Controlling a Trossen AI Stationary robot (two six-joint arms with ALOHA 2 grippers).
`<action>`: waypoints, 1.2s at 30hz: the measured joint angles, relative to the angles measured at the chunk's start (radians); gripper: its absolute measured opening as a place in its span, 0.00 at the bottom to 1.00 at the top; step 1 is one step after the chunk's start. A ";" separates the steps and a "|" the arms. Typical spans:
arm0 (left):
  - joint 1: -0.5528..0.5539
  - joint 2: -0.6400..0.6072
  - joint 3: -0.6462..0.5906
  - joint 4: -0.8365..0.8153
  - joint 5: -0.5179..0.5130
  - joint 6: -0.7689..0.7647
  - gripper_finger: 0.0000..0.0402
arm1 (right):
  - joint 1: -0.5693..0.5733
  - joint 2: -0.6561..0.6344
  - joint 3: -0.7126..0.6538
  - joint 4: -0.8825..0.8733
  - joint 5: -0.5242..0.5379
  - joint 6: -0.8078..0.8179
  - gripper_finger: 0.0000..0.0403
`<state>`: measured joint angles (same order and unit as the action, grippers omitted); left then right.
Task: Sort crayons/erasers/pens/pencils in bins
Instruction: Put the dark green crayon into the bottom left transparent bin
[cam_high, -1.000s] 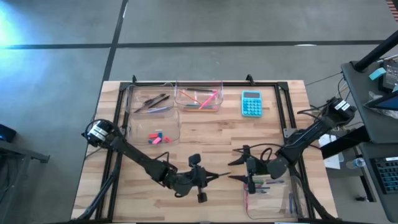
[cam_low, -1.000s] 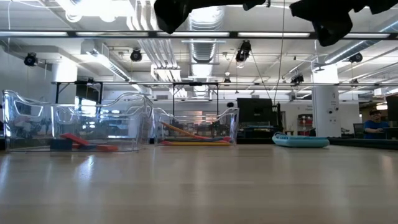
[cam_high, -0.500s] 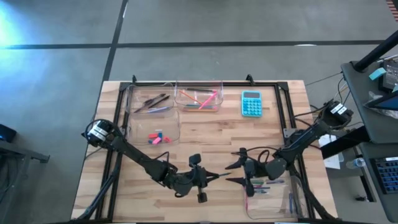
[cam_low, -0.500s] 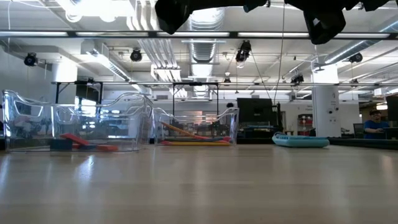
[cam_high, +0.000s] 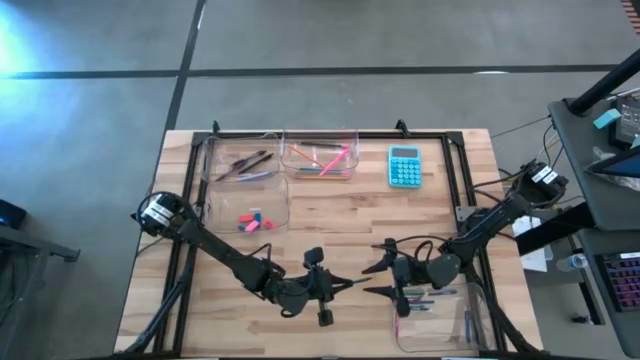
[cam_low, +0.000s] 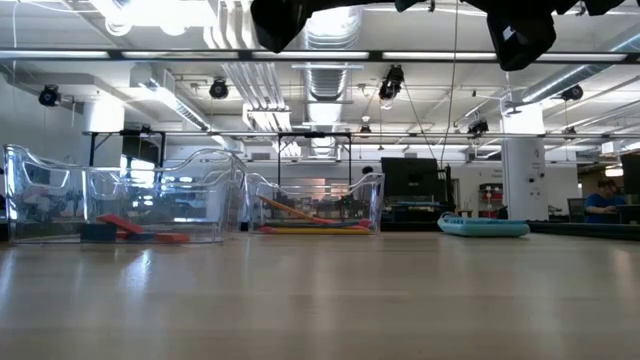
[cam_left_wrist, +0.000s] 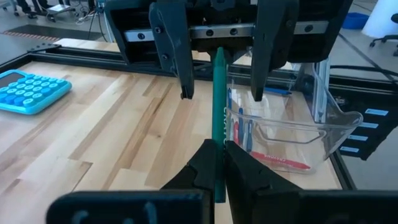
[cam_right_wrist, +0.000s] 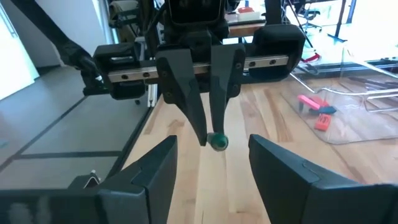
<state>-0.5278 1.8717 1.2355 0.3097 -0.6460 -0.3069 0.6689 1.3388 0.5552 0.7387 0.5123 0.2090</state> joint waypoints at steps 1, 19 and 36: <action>0.000 0.000 0.000 -0.001 0.000 0.000 0.00 | 0.000 0.000 0.000 0.000 0.000 0.000 0.46; 0.003 0.006 -0.003 0.014 0.008 0.000 0.00 | 0.000 0.000 0.000 0.000 0.002 -0.010 0.06; 0.005 -0.039 -0.005 -0.013 0.003 0.063 0.36 | 0.007 -0.042 0.000 -0.006 -0.023 0.000 0.05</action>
<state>-0.5232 1.8322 1.2301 0.2962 -0.6434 -0.2442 0.6759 1.2969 0.5552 0.7324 0.4889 0.2091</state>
